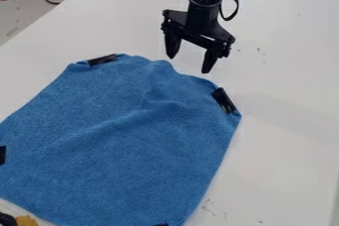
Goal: Fold cloth from top left to centre
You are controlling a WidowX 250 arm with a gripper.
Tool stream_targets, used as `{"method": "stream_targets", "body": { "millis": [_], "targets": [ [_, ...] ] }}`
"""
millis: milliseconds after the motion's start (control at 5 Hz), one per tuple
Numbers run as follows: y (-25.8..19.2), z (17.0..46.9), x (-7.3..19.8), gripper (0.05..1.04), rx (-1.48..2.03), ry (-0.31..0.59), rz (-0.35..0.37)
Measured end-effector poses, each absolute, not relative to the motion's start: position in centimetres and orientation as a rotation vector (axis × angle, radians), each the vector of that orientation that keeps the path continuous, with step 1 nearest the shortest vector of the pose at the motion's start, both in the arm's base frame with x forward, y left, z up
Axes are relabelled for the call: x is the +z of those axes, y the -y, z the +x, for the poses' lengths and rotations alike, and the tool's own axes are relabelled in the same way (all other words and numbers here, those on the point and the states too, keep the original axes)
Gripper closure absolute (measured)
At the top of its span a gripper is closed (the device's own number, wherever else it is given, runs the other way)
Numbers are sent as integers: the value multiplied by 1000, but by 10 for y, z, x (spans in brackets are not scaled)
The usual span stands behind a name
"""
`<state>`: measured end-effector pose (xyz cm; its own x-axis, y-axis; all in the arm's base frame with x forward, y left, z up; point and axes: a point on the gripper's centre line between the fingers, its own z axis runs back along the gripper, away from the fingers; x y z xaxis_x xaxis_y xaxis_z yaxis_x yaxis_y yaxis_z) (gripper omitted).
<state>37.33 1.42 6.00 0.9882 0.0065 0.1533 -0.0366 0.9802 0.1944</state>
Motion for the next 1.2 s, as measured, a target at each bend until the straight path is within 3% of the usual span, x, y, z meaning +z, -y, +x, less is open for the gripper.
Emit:
{"method": "stream_targets", "body": {
  "millis": [200,400,1200],
  "targets": [
    [-14,370,45,83,15,114,197],
    [-32,375,43,83,37,146,189],
    [-183,376,36,83,197,150,238]
  ]
}}
